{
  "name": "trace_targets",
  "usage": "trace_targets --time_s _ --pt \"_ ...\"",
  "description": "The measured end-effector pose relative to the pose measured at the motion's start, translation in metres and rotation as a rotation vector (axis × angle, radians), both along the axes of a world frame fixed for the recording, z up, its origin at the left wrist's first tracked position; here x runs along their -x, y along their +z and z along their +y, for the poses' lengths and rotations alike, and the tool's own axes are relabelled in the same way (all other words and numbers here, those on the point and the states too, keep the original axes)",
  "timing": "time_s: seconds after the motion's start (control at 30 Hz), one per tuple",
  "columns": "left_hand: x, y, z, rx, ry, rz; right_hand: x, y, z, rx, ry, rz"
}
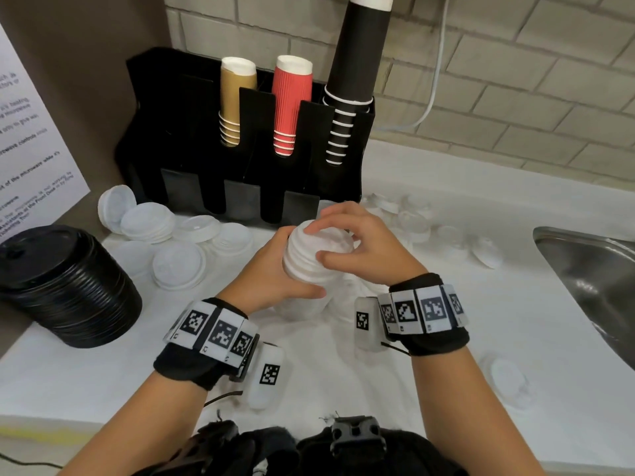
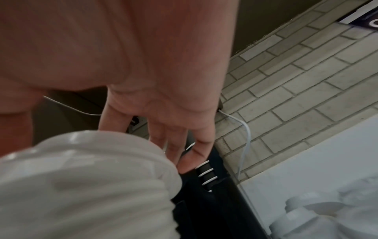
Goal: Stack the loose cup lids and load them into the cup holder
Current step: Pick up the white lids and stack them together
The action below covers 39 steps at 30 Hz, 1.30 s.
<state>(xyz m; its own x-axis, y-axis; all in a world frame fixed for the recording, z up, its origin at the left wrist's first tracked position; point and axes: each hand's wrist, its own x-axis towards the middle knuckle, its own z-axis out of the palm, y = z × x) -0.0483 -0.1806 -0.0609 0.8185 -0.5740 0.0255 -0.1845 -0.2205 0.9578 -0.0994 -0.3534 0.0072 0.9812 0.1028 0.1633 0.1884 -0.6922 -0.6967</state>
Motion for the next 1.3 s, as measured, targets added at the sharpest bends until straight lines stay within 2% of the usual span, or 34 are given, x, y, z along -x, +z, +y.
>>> trace_targets --time_s 0.57,0.77,0.87,0.93,1.0,1.07,1.13,1.17,1.2,1.3 --pt "-0.004 -0.002 -0.003 0.011 -0.007 0.001 0.004 0.0 0.006 0.174 0.081 0.053" --pt "-0.003 0.004 -0.002 0.009 -0.057 0.012 0.005 0.003 0.005 0.164 0.13 0.095" --pt "-0.005 0.005 0.0 0.025 -0.091 -0.004 0.003 0.002 -0.007 0.038 0.196 0.084" --pt "-0.006 0.004 0.001 0.018 -0.095 -0.015 -0.005 0.0 -0.025 -0.111 0.075 0.003" --pt "-0.007 0.004 0.002 -0.001 -0.091 -0.025 -0.025 -0.007 -0.052 -0.17 -0.207 -0.012" --pt "-0.009 0.004 0.003 -0.007 -0.092 -0.014 -0.05 -0.017 -0.08 0.038 -0.419 0.149" --pt "-0.01 0.004 0.005 -0.009 -0.087 0.002 -0.069 -0.029 -0.098 0.355 -0.489 0.459" --pt "-0.01 0.004 0.006 -0.014 -0.081 0.006 -0.076 -0.034 -0.101 0.469 -0.493 0.56" --pt "-0.01 0.005 0.007 -0.023 -0.075 0.005 -0.081 -0.039 -0.101 0.541 -0.488 0.608" --pt "-0.012 0.007 0.012 -0.054 -0.06 0.002 -0.092 -0.048 -0.097 0.669 -0.469 0.602"
